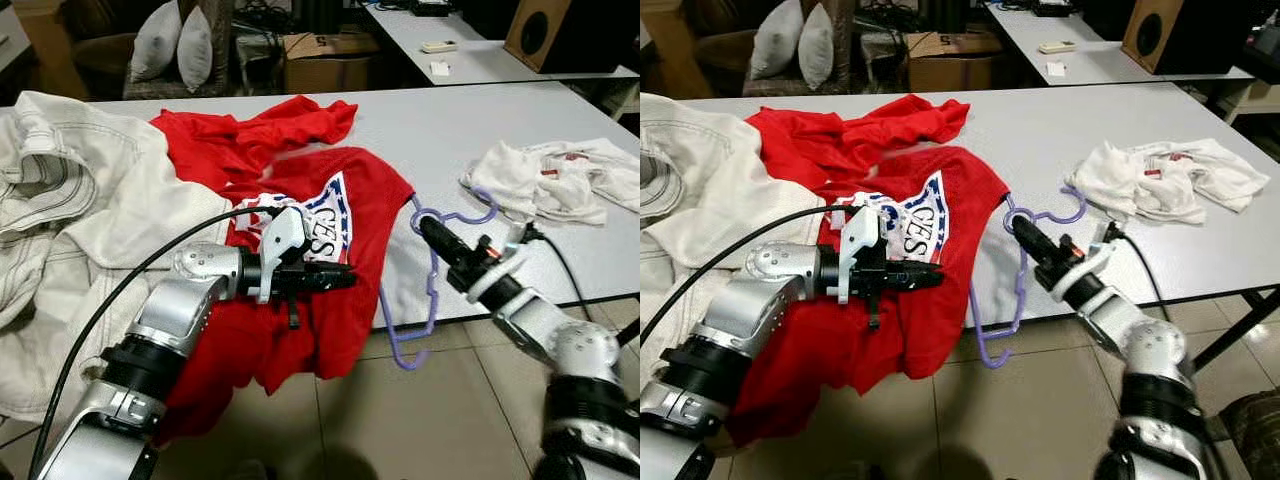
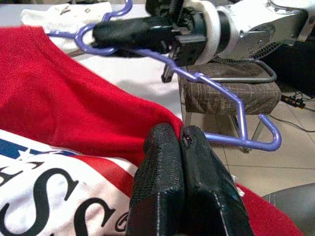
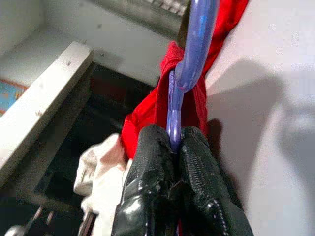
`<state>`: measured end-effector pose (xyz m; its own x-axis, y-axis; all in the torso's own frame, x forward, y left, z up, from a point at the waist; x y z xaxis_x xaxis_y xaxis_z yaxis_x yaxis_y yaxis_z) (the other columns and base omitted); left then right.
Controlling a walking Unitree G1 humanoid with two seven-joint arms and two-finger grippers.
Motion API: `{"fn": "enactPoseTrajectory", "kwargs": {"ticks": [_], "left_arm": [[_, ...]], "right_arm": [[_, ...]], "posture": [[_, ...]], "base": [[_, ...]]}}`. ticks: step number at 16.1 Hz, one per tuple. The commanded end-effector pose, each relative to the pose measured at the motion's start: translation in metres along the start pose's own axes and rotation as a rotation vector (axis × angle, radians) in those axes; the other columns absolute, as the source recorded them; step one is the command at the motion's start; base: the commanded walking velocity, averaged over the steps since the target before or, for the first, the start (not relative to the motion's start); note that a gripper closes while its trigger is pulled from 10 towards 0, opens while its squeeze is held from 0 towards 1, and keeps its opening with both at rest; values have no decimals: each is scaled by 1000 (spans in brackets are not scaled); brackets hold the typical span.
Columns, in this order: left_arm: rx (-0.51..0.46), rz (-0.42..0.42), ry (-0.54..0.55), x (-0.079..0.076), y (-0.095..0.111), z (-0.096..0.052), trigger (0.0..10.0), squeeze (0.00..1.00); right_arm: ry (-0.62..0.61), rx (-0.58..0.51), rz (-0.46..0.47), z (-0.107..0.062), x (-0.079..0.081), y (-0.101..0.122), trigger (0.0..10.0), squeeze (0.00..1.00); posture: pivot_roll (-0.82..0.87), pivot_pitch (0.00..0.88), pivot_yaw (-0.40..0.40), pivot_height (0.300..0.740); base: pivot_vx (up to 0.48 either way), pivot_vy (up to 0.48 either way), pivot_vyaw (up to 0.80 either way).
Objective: Hang hanger
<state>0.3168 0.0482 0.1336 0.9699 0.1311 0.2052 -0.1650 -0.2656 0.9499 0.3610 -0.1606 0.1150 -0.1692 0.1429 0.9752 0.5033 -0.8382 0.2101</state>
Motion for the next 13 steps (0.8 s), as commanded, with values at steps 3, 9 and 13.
{"fn": "enactPoseTrajectory", "kwargs": {"ticks": [3,9,13], "left_arm": [[-41,-27,-55,-5,10,-3,0,0],[6,-105,-153,-22,2,-12,0,0],[-20,-33,57,12,7,-5,0,0]], "right_arm": [[-58,-93,-45,8,-4,18,10000,0],[-20,-325,65,21,3,52,10000,0],[31,-305,166,37,12,45,10000,0]], "posture": [[9,0,12,740],[18,0,16,740],[27,0,11,740]], "base": [[0,0,0],[0,0,0],[0,0,0]]}}
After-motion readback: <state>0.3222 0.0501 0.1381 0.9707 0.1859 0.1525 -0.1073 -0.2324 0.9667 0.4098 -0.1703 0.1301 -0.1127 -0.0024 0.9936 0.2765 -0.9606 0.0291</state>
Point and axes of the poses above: a point about 5 cm out from each wrist's last joint towards the gripper, its own z axis pointing out of the wrist towards the gripper, its own y axis along the axis of the wrist's last joint, x = y × z, the point moved 6 cm from there along z, pointing out of the wrist towards the gripper, and after that the axes turned 9 degrees about z, right-handed, at the moved point
